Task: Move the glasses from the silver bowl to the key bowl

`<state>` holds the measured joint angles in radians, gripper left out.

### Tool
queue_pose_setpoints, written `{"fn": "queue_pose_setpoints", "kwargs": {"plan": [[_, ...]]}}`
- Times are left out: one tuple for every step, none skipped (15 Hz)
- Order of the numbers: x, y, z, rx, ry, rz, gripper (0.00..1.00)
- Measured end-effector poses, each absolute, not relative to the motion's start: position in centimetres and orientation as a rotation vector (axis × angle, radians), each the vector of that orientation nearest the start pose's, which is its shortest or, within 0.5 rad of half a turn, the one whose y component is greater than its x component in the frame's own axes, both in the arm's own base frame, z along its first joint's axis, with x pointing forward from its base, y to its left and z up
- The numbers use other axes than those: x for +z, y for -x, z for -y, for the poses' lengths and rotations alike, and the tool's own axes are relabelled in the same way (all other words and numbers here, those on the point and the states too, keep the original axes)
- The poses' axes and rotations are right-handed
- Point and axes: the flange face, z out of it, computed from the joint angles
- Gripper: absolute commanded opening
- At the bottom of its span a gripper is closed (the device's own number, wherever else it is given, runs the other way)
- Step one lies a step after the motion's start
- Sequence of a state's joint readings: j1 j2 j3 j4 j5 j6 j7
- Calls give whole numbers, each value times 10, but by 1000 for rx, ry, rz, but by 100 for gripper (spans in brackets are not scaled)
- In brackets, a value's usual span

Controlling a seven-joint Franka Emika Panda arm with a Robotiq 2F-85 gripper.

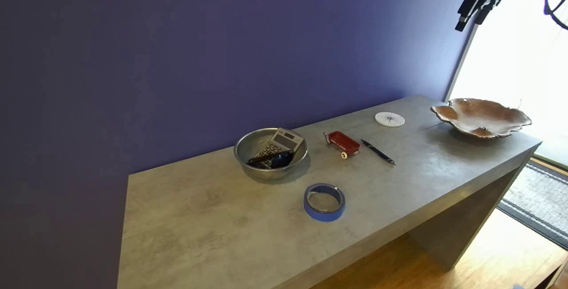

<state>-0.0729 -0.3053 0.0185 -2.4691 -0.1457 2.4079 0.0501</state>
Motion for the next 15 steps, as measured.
{"fn": "queue_pose_setpoints", "kwargs": {"plan": [[433,-460,-2,-412,3231,51,100],[437,-460,-34,-432,3227,127,100],[440,-458,-67,-453,3219,211,100],[443,-453,-100,-472,3208,306,100],[447,-447,-133,-488,3193,414,100],[450,-438,-165,-497,3176,524,100],[454,-428,-197,-505,3155,631,100],[457,-416,-228,-514,3131,736,100],[461,-403,-257,-524,3104,839,100],[465,-391,-287,-536,3076,945,100],[467,-379,-315,-552,3047,1054,100],[468,-369,-342,-566,3011,1158,100],[466,-363,-366,-577,2975,1259,100],[461,-360,-388,-579,2941,1353,100],[453,-360,-407,-579,2908,1446,100]]}}
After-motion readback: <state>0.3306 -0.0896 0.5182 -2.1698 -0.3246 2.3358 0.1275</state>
